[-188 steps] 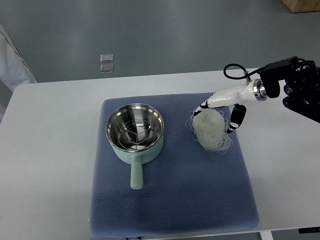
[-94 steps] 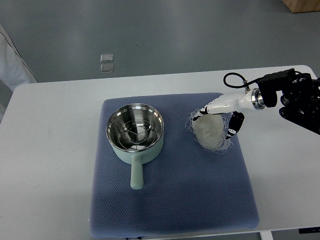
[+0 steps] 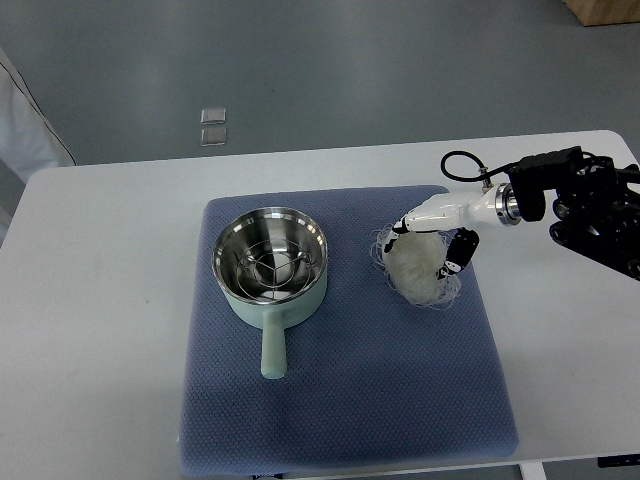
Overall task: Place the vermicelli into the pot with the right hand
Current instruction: 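Close the right hand fingers around the vermicelli bundle, then lift the vermicelli with the right hand and carry it over the pot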
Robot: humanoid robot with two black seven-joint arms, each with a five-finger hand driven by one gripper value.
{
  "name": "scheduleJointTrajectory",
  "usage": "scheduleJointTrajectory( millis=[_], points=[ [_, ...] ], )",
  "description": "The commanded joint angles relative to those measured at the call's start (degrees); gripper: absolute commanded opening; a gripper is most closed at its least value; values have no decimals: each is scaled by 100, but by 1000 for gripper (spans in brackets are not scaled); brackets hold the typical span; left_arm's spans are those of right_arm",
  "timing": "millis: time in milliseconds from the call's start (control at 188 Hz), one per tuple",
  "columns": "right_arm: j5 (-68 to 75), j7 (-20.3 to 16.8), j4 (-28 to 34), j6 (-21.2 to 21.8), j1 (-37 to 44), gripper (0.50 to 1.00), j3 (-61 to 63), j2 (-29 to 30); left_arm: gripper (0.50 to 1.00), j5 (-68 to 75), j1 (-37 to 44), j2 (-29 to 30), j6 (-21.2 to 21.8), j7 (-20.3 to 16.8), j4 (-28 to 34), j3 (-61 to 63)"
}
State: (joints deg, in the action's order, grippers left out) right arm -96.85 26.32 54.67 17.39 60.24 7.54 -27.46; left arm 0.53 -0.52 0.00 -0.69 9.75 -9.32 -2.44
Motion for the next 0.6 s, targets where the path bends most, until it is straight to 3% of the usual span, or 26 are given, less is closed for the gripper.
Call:
scheduleJointTrajectory(
  millis=[0,164,594],
  points=[
    [17,14,0,1,-3,676,19,4,1000,0,0,0,-1,1,0,-2],
    [26,23,0,1,14,547,46,-5,1000,0,0,0,-1,1,0,7],
    [474,14,-9,27,339,562,274,-57,1000,0,0,0,-1,1,0,7]
  ],
)
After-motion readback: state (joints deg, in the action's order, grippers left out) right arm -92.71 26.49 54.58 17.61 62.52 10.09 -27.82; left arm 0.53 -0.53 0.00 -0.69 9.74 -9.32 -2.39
